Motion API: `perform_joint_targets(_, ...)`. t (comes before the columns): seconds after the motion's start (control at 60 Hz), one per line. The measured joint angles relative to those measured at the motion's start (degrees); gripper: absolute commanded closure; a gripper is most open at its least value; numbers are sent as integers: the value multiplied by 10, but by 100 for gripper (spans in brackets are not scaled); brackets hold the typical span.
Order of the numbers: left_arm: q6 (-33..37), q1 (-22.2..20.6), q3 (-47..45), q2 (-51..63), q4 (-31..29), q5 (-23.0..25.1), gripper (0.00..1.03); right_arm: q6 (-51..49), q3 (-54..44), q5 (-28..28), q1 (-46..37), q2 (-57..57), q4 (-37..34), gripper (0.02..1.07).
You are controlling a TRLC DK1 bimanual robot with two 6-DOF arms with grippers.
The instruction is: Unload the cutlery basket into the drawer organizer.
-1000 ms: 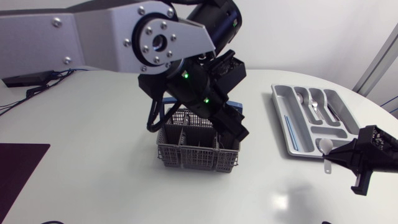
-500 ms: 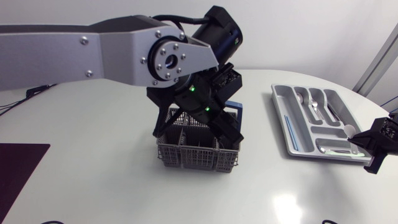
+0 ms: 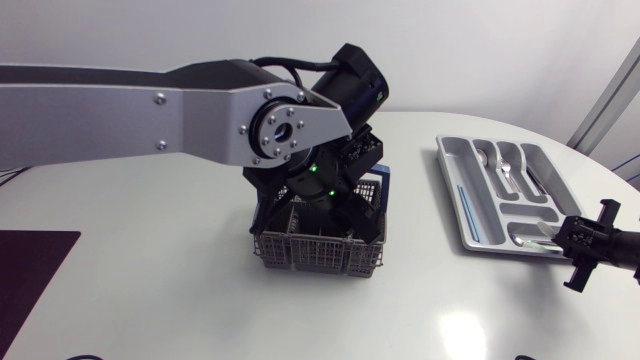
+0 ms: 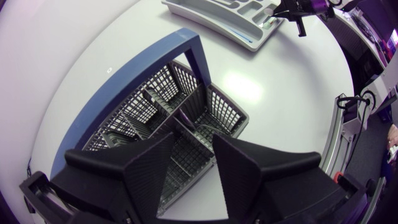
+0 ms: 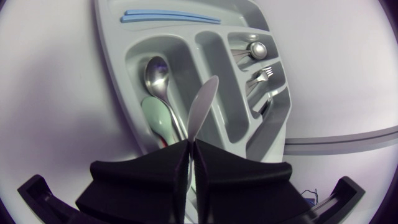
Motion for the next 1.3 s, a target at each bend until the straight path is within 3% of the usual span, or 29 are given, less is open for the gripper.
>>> perform_joint_targets(0.033,0,0,0,1,0,0,57,-2,-8,3,4,1,11,92)
perform_joint_targets(0.117,0,-3,0,5,0,-5,59,-5,-18,8,14,2,23,52)
perform_joint_targets(0.233,-1,-12,0,15,4,-28,59,0,-19,9,14,0,36,29)
perform_joint_targets(0.283,-3,-19,0,21,6,-45,61,7,-15,3,12,-6,33,9)
perform_joint_targets(0.3,-5,-20,0,22,7,-48,61,10,-13,1,11,-8,28,6)
perform_joint_targets(0.633,-26,-38,6,71,19,-109,73,73,-4,-45,-13,-59,-77,7)
perform_joint_targets(0.8,-43,-43,11,84,34,-135,79,94,-30,-49,-13,-77,-84,7)
perform_joint_targets(1.3,-76,-51,19,114,68,-178,80,121,-74,-61,0,-116,-85,7)
